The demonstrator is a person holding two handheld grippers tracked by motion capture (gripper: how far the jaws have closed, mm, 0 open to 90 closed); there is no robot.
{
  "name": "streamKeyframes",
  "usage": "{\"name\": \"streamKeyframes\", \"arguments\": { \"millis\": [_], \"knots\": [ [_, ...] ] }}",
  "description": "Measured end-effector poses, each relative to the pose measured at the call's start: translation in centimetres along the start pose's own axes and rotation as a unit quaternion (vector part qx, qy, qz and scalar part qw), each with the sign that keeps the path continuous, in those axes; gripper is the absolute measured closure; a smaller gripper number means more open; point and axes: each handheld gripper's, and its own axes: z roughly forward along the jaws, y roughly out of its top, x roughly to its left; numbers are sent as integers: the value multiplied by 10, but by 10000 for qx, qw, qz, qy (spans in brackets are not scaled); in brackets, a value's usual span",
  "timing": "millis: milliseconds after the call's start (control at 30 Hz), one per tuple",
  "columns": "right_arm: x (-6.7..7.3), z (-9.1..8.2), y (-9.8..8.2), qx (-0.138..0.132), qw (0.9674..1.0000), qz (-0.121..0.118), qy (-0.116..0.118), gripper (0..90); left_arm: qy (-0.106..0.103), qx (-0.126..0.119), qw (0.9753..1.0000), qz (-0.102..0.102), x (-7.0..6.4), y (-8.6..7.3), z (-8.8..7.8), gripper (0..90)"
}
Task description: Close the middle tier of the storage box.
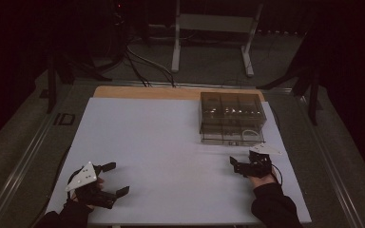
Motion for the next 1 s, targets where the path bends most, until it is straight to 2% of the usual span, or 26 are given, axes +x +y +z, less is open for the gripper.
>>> {"name": "streamKeyframes", "arguments": {
  "millis": [67, 367, 533, 767, 833, 867, 1000],
  "knots": [
    [1, -1, 0, -10, 10000, -7, 18, 148, -8, -14, 10000, -6, 0, 0, 0, 11],
    [4, 1, 1, 63, 9999, -41, 85, 165, -1, -1, 10000, -17, 1, 0, 1, 11],
    [5, 2, 1, 203, 9992, -165, 315, 249, -21, -9, 10000, -20, 3, 0, 2, 11],
    [8, 2, 0, 247, 9991, -217, 249, 280, -47, -7, 10000, -29, 3, 1, 3, 11],
    [9, 2, 0, 243, 9990, -235, 286, 300, -41, -5, 10000, -22, 3, 0, 3, 11],
    [10, 2, 1, 215, 9991, -238, 267, 337, -43, 1, 10000, -21, 3, 0, 3, 11],
    [11, 2, 2, 168, 9994, -243, 204, 372, -26, -11, 10000, -46, 3, 0, 1, 11]
  ]
}}
